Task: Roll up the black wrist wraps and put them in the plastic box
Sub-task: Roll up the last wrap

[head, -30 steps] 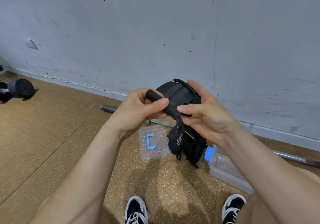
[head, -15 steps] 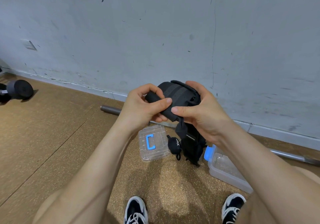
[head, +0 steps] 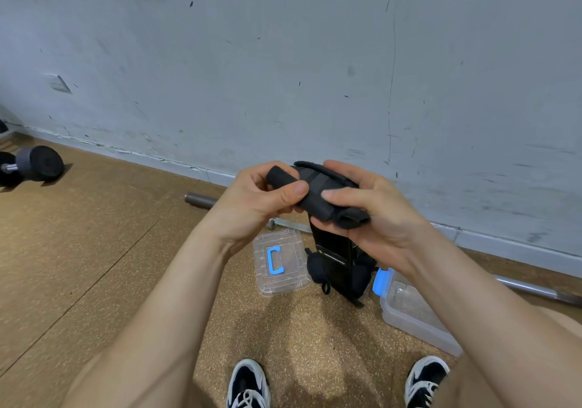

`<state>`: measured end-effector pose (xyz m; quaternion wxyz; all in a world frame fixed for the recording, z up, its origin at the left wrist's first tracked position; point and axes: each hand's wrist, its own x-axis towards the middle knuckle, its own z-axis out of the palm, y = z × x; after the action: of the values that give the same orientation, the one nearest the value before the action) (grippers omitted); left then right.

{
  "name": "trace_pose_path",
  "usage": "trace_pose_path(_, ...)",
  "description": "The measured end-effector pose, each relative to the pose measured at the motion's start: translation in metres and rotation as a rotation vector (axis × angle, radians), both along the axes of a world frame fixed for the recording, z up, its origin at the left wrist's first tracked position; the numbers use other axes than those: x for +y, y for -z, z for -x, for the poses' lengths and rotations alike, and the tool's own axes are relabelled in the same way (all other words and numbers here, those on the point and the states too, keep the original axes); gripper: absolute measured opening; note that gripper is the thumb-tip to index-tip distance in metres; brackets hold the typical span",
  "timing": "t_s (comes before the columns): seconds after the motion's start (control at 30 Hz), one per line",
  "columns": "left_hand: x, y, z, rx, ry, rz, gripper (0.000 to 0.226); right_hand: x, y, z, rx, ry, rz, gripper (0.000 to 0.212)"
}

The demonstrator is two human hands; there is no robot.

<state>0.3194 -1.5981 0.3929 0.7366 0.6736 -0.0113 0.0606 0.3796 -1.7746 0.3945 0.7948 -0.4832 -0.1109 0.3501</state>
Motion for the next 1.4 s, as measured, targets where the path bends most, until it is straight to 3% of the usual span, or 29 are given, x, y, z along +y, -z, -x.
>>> trace_pose_path(0.23, -0.013, 0.0, -0.004, -0.04, -0.159, 0.028, 0.017, 0.002, 0.0, -0.003, 0.004, 0.068, 0.0, 0.032)
trace_pose_path(0.53, -0.017, -0.003, -0.003, 0.005, -0.151, 0.015, 0.024, -0.002, 0.005, -0.004, -0.167, 0.155, 0.101, 0.05)
trace_pose_path(0.7, -0.016, -0.002, -0.003, 0.014, -0.232, -0.093, 0.023, -0.005, 0.005, -0.003, -0.146, 0.123, 0.081, 0.052)
trace_pose_path(0.8, -0.019, -0.002, -0.004, -0.003, -0.266, -0.142, 0.018, -0.004, 0.006, 0.0, -0.181, 0.107, 0.102, 0.07)
trace_pose_path(0.9, -0.015, -0.002, -0.003, -0.009, -0.212, -0.153, 0.01, -0.002, 0.005, 0.0, -0.134, 0.107, 0.094, 0.062)
trace_pose_path(1.03, 0.004, -0.001, 0.002, 0.026, 0.102, -0.035, 0.044, -0.005, 0.002, -0.001, -0.026, 0.074, 0.03, 0.05)
trace_pose_path(1.13, 0.006, 0.0, 0.0, 0.02, 0.036, -0.092, 0.041, -0.005, 0.002, 0.0, -0.009, 0.058, 0.02, 0.055)
trace_pose_path(1.23, 0.005, 0.001, -0.001, 0.022, -0.015, -0.079, 0.043, -0.004, 0.002, 0.002, -0.007, 0.057, 0.019, 0.043)
trace_pose_path(1.4, -0.005, 0.001, -0.002, 0.046, -0.115, -0.089, 0.021, -0.003, 0.003, 0.004, -0.009, 0.07, 0.005, 0.037)
